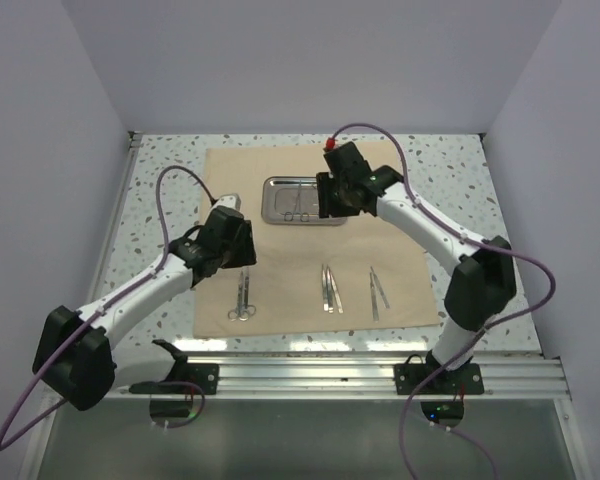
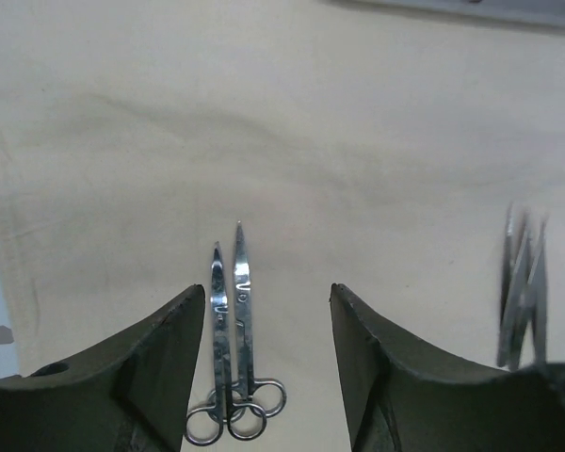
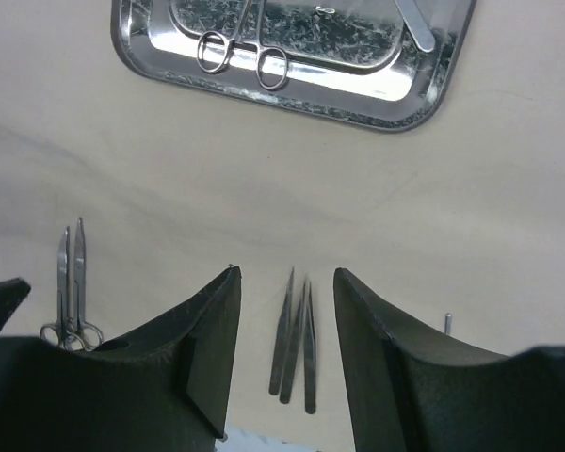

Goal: Open and lay out the surgical kit
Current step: Pick up the medical item from the container.

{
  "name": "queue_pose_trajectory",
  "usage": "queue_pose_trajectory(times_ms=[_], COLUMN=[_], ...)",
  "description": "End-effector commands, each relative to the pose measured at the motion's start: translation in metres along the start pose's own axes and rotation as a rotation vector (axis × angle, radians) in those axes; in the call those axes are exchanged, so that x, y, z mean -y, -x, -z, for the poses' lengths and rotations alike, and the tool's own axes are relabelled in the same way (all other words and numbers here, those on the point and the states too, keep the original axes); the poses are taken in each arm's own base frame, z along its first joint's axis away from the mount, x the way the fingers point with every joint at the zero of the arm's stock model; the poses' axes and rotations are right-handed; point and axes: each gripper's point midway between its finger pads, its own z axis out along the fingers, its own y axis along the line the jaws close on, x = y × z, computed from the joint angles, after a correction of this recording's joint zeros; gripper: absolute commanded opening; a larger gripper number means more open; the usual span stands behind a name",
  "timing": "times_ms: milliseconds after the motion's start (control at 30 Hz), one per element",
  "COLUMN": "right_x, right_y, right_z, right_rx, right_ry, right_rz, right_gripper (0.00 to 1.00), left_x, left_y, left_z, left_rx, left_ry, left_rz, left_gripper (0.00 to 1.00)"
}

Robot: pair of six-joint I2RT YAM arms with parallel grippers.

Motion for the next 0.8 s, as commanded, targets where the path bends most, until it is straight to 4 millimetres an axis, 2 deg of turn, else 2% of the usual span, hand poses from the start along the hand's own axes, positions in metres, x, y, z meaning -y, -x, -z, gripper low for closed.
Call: queue_pose_trajectory(times_ms=[0,33,67,100,133,167,200,233,267,300,333,367,400,467,600,767], right_x=[-0.027,-0.025,-0.022,-0.027,-0.021,-0.012,-0.012,-0.008,0.004,0.003,0.006,0.012,0.012,0.018,0.022,0.02], right_y=[0.056,0.053,0.061,0.086,0.077,0.086,0.102,0.106,0.099,0.111,0.113,0.104,0.113,0.107,0.111,0.113], right_z=[-0.016,-0.047,-0.058,-0.054,-0.087,-0.096,-0.097,-0.105,-0.13,-0.129,-0.136,-0.156,-0.156,-0.174,-0.191,-0.208], right_rx=[0.08,0.03,0.03,0.068,0.008,0.008,0.029,0.025,-0.012,0.012,0.01,-0.019,0.003,-0.011,0.021,0.042], right_ry=[0.043,0.01,-0.009,-0.003,-0.033,-0.045,-0.045,-0.054,-0.083,-0.08,-0.087,-0.106,-0.103,-0.125,-0.136,-0.128], right_rz=[0.039,0.053,0.048,0.037,0.036,0.01,-0.004,-0.011,-0.017,-0.016,-0.004,0.004,0.007,0.025,0.033,0.04], right_gripper=[0.48,0.48,0.48,0.48,0.47,0.47,0.47,0.46,0.46,0.46,0.47,0.47,0.47,0.48,0.49,0.49], left_x=[0.008,0.008,0.006,0.003,0.002,0.001,-0.003,-0.005,-0.007,-0.012,-0.014,-0.019,-0.021,-0.027,-0.035,-0.039], left_y=[0.034,0.036,0.035,0.034,0.033,0.033,0.031,0.031,0.03,0.028,0.026,0.021,0.019,0.012,-0.001,-0.007], left_z=[0.04,0.046,0.051,0.061,0.066,0.07,0.079,0.082,0.086,0.093,0.095,0.097,0.1,0.101,0.1,0.099], left_rx=[0.099,0.105,0.105,0.109,0.109,0.113,0.113,0.115,0.116,0.116,0.114,0.102,0.105,0.087,0.059,0.047], left_ry=[-0.034,-0.04,-0.039,-0.042,-0.047,-0.051,-0.049,-0.043,-0.041,-0.033,-0.027,-0.013,-0.013,0.0,0.022,0.032], left_rz=[0.038,0.035,0.03,0.03,0.027,0.024,0.02,0.022,0.022,0.022,0.019,0.017,0.016,0.011,0.003,0.008], left_gripper=[0.59,0.59,0.59,0.59,0.59,0.59,0.59,0.58,0.58,0.58,0.58,0.58,0.58,0.58,0.57,0.57])
